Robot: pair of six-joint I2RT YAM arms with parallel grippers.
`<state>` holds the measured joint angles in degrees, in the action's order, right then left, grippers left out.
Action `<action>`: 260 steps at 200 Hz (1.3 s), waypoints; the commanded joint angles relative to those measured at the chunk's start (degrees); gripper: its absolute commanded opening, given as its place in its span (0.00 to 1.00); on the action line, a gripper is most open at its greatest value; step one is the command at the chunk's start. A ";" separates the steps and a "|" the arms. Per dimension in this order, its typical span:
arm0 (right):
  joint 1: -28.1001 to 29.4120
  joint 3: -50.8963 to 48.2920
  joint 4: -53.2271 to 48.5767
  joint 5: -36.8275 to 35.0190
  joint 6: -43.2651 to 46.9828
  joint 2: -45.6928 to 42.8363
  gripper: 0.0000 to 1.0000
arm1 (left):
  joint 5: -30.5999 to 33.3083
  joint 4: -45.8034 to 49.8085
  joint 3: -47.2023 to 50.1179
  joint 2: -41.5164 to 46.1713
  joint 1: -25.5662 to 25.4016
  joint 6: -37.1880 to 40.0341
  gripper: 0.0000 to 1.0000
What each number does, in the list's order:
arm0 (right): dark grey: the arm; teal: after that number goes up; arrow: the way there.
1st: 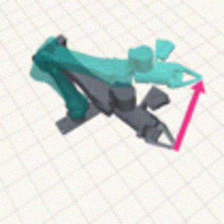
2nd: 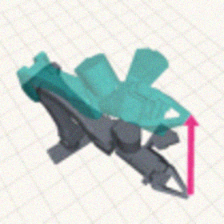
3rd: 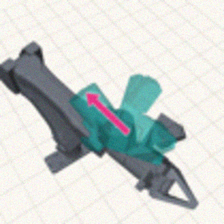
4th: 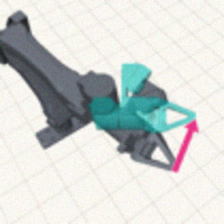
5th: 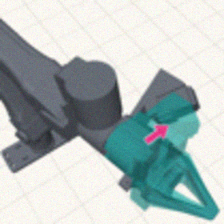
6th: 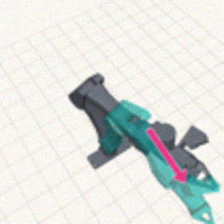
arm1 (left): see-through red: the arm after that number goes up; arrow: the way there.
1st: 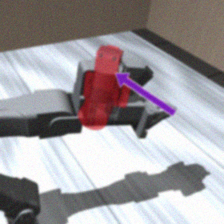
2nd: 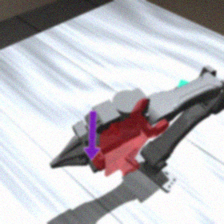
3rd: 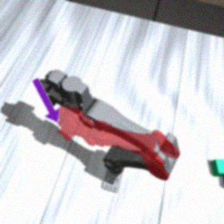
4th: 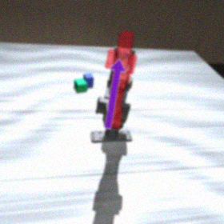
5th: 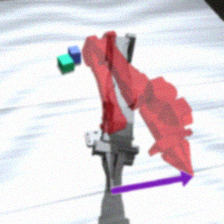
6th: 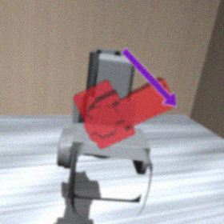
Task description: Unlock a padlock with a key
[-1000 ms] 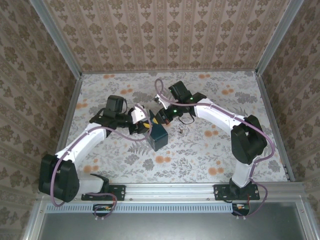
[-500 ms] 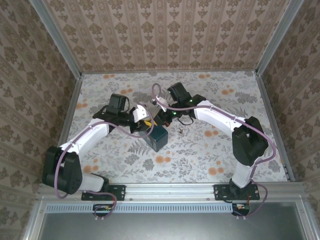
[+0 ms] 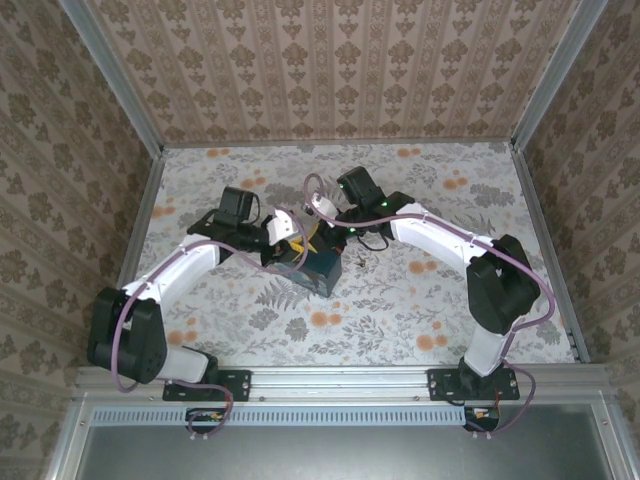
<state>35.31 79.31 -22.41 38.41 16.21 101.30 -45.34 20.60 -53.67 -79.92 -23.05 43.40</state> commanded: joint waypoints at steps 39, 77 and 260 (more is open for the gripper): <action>0.99 0.10 4.09 2.98 5.16 -2.01 0.00 | -6.55 -1.53 1.35 -1.15 -0.66 2.82 0.29; 0.99 0.55 4.15 3.64 5.89 -1.45 0.00 | -5.47 0.91 1.11 -1.47 -0.46 4.58 0.12; -7.05 -11.07 13.15 -5.99 -12.12 -15.05 0.59 | -1.52 3.18 3.22 1.67 0.52 8.72 0.00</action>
<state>31.07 71.88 -13.30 39.55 13.50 94.21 -47.29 22.31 -51.81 -79.72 -23.16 50.30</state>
